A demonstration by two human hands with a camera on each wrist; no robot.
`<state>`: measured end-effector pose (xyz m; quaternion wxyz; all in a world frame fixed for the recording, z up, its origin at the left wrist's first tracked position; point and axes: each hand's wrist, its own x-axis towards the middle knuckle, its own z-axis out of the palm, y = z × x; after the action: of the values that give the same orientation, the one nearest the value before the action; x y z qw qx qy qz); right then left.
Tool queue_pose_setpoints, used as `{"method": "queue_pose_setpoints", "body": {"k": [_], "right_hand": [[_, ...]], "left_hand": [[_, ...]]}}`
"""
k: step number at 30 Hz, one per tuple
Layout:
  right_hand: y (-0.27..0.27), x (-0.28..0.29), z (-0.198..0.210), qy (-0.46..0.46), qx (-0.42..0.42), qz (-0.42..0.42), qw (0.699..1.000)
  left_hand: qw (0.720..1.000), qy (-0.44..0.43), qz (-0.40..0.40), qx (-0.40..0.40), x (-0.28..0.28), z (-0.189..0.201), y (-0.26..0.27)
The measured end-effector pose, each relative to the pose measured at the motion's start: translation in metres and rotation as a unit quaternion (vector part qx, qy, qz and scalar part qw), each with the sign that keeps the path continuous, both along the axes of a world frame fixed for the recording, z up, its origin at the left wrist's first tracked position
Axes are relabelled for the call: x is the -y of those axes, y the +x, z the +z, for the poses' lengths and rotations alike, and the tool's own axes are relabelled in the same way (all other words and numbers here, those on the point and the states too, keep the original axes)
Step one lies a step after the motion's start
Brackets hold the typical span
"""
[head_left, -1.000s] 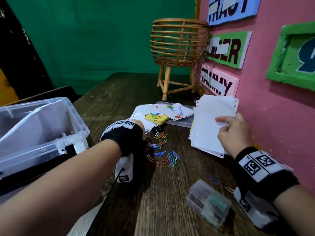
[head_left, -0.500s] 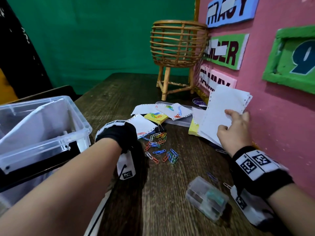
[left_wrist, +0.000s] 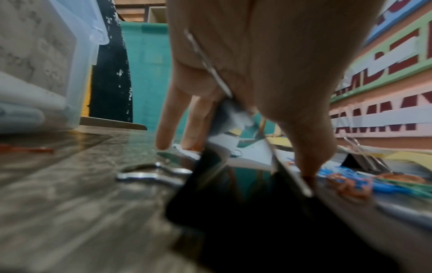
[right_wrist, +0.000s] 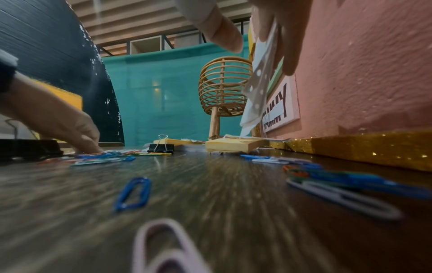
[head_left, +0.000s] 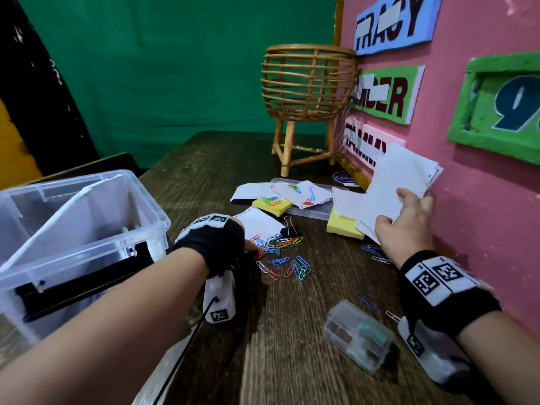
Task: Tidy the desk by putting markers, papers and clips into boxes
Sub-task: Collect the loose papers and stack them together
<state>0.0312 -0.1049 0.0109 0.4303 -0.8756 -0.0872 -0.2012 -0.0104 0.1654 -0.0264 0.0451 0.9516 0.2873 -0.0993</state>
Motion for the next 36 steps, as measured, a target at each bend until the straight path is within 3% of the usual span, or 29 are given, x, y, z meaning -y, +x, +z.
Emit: {"method": "queue_pose_setpoints", "body": {"k": [4,9,15,18,21,23,26,30,33,36], "right_hand": [[-0.003,0.0,-0.002,-0.001,0.001,0.008,1.0],[-0.005,0.001,-0.003,0.001,0.006,0.007,1.0],[-0.004,0.002,-0.003,-0.002,0.023,-0.004,1.0],[-0.002,0.0,-0.004,-0.007,0.018,0.003,1.0],[-0.002,0.001,-0.004,-0.006,0.017,0.005,1.0],[-0.003,0.001,-0.004,-0.001,0.022,0.004,1.0],[-0.004,0.001,-0.003,-0.001,0.029,0.009,1.0],[-0.004,0.001,-0.004,0.001,0.042,0.004,0.999],[-0.002,0.0,-0.004,-0.003,0.063,-0.001,0.998],[-0.004,-0.001,-0.003,-0.012,0.092,0.01,0.996]], "left_hand": [[1.0,0.017,-0.018,0.01,0.014,0.009,-0.004],[0.993,0.005,0.042,0.106,0.006,0.014,-0.002],[0.995,-0.062,0.06,0.052,-0.046,-0.025,0.027],[0.991,-0.091,0.078,0.055,-0.038,-0.012,0.015],[0.983,-0.11,0.093,0.111,-0.004,0.02,-0.017],[0.968,-0.11,0.107,0.2,0.009,0.03,-0.019],[0.938,-0.107,0.044,0.327,0.026,0.048,-0.018],[0.91,-0.038,-0.047,0.41,0.046,0.085,-0.016],[0.877,-0.034,-0.151,0.454,0.062,0.111,-0.008],[0.853,-0.061,-0.282,0.434,0.082,0.129,0.002]]}}
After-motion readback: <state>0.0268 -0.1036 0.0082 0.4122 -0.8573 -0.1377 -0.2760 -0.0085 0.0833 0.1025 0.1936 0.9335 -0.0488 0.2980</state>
